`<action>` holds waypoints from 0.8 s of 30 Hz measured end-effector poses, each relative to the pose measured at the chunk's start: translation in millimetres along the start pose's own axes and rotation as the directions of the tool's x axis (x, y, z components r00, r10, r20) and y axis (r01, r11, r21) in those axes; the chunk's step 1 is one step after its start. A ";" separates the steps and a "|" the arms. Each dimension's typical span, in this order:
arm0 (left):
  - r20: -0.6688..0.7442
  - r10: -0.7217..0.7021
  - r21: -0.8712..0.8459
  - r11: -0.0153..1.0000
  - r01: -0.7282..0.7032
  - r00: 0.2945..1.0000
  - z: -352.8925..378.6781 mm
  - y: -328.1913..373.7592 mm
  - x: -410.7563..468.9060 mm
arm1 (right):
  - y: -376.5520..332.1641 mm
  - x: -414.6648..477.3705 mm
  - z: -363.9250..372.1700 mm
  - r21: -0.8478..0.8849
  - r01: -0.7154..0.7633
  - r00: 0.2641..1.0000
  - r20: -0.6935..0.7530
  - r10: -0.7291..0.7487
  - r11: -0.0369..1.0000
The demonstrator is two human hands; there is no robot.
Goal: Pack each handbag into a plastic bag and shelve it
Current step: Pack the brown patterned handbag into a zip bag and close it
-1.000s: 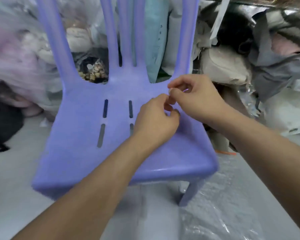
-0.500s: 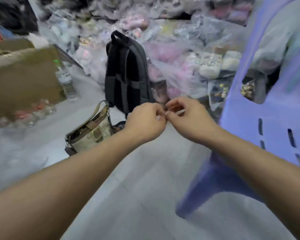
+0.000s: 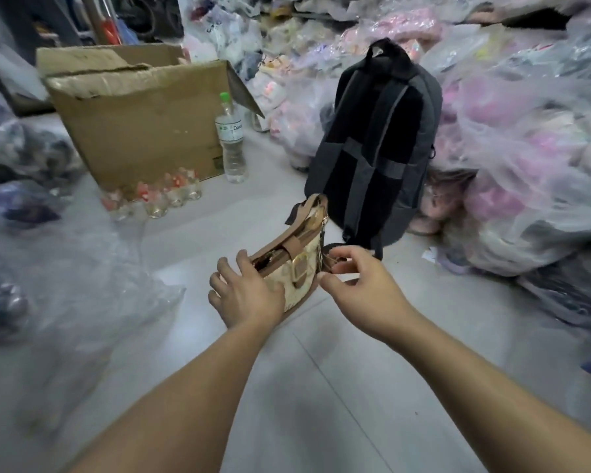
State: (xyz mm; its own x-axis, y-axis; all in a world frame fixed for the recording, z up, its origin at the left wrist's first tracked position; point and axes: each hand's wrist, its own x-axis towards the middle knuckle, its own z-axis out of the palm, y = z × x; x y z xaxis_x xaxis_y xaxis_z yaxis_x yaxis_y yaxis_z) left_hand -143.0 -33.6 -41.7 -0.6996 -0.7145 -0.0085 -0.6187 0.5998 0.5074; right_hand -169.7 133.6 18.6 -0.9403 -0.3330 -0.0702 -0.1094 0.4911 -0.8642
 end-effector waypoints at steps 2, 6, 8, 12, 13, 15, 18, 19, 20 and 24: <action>-0.001 -0.063 -0.130 0.990 0.062 0.998 6.7 -8.5 9.5 | 4.2 12.5 20.4 0.004 -0.031 0.999 0.029 0.031 0.999; 0.032 -0.140 -0.372 0.917 0.142 0.990 19.6 -21.8 28.0 | 7.3 33.0 48.1 0.069 -0.081 0.994 0.081 0.075 0.994; 0.075 -0.139 -0.445 0.881 0.158 0.987 24.4 -28.0 35.0 | 8.8 41.7 57.6 0.095 -0.080 0.993 0.093 0.072 0.992; 0.131 -0.102 -0.498 0.853 0.155 0.986 32.0 -38.4 38.0 | 14.9 52.2 71.6 0.111 -0.075 0.993 0.095 0.065 0.991; 0.148 -0.067 -0.506 0.852 0.134 0.987 33.7 -39.9 37.4 | 18.5 54.3 74.3 0.101 -0.078 0.994 0.087 0.070 0.992; 0.160 0.005 -0.519 0.851 0.080 0.987 36.2 -39.8 33.9 | 24.9 57.2 78.2 0.109 -0.088 0.994 0.073 0.080 0.990; 0.085 0.050 -0.531 0.847 0.003 0.995 31.4 -29.1 25.6 | 31.2 55.6 80.9 0.133 -0.104 0.994 0.059 0.097 0.986; 0.043 0.057 -0.526 0.850 -0.026 0.997 28.3 -23.3 24.3 | 32.5 55.6 79.5 0.150 -0.115 0.993 0.051 0.108 0.982; 0.007 0.066 -0.523 0.851 -0.053 0.998 25.2 -16.9 23.5 | 33.5 55.5 76.6 0.167 -0.120 0.992 0.048 0.113 0.979; -0.080 0.093 -0.538 0.834 -0.122 0.992 11.8 9.2 16.4 | 29.4 50.9 61.0 0.228 -0.128 0.992 0.029 0.125 0.965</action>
State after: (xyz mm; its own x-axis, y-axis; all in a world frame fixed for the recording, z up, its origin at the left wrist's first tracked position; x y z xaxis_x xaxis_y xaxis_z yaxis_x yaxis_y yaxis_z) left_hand -164.4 -35.5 -47.3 -0.7231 -0.6823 0.1080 -0.2385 0.3933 0.8879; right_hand -201.2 81.9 -40.8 -0.9368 -0.2925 -0.1919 0.0882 0.3334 -0.9387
